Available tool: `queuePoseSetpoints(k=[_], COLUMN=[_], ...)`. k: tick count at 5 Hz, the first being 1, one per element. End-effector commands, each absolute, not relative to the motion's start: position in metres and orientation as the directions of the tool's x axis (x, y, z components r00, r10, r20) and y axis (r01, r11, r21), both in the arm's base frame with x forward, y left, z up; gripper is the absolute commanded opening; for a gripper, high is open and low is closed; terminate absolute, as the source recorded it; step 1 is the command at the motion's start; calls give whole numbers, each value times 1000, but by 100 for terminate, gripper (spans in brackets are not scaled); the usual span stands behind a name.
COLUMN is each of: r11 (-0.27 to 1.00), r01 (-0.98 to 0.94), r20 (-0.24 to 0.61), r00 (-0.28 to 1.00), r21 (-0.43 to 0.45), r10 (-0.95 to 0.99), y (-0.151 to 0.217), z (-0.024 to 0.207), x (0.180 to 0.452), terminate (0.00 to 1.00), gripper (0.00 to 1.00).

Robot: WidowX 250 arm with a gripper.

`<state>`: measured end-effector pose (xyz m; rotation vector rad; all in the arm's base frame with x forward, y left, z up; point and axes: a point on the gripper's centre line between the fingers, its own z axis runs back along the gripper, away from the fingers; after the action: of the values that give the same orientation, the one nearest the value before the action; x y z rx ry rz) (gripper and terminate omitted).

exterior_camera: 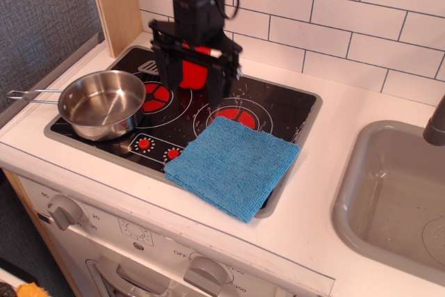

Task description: Put the napkin more towards the top of the stove.

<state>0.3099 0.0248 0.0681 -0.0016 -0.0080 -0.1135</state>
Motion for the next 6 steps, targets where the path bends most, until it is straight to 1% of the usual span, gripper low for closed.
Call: queuePoseSetpoints(k=[1, 2, 3, 4, 5, 6], r11=[981, 984, 982, 978, 980, 992], r01=[195, 178, 188, 208, 197, 121], r20=[59, 105, 212, 261, 238, 244], r00=[979, 979, 960, 944, 951, 961], r21=[-8, -8, -10, 14, 28, 44], r10=[-195, -176, -181, -204, -198, -128], y=[-8, -10, -12, -13, -13, -8], z=[49, 33, 22, 13, 7, 10], x=[294, 303, 311, 309, 313, 341], terminate=[0, 0, 0, 0, 0, 0], gripper=[100, 100, 100, 100, 100, 100])
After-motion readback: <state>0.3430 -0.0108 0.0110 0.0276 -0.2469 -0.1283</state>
